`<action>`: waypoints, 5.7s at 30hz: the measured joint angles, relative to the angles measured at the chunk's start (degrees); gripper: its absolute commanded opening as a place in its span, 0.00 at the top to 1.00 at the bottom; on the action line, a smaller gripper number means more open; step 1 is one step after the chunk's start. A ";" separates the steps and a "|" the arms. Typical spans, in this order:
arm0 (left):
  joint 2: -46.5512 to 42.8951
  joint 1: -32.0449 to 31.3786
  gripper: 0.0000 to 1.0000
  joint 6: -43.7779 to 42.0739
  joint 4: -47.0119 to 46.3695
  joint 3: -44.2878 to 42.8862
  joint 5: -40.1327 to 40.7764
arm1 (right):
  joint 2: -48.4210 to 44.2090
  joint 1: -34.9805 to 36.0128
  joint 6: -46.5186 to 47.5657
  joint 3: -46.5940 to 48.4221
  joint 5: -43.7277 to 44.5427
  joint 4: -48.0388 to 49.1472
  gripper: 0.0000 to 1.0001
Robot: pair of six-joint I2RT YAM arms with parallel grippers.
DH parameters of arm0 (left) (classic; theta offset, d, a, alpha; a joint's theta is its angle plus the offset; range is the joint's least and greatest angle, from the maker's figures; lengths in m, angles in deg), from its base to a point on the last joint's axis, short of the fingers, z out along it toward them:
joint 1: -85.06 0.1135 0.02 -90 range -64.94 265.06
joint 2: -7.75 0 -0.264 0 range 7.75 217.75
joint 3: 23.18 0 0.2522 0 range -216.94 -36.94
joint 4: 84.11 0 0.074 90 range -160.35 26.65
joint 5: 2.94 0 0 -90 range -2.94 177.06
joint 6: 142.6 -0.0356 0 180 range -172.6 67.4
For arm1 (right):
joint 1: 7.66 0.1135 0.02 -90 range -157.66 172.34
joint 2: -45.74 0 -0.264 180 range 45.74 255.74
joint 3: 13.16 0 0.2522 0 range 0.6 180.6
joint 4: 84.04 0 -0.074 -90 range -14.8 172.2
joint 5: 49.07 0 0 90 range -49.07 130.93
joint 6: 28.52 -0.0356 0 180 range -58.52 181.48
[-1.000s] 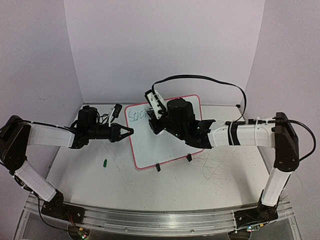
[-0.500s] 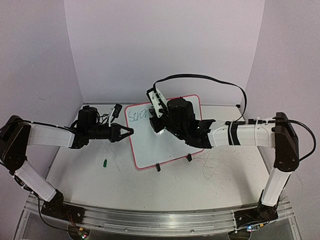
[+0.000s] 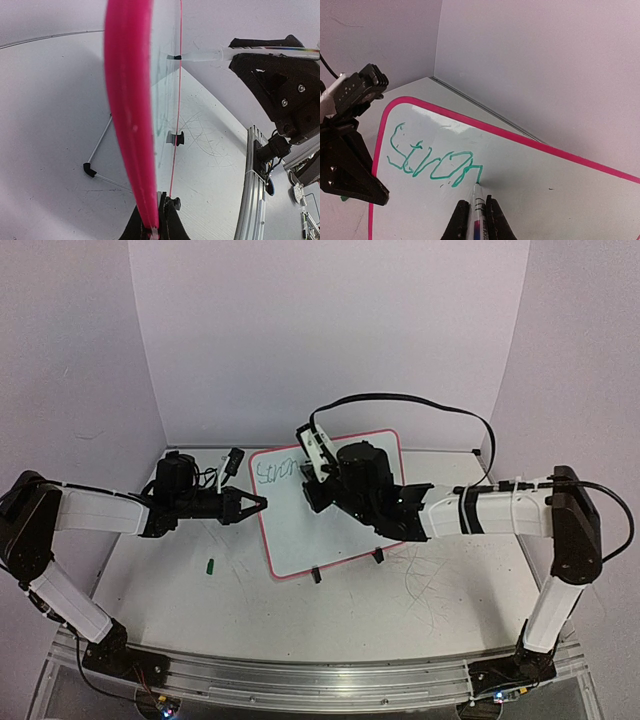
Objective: Write a sentence on the whiteboard
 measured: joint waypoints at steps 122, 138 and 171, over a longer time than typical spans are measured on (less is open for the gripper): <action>-0.02 0.00 1.00 -0.72 1.60 -0.85 -0.04 | -2.37 -1.97 -4.00 -2.54 0.51 -0.67 1.00; -0.02 0.00 1.00 -0.92 1.57 -0.85 -0.17 | -3.25 -0.57 -6.28 -5.14 -0.75 -3.17 1.00; -0.02 -0.04 1.00 -1.50 1.68 -1.05 -0.19 | -10.63 -5.42 -2.44 -6.31 -9.92 -2.24 1.00</action>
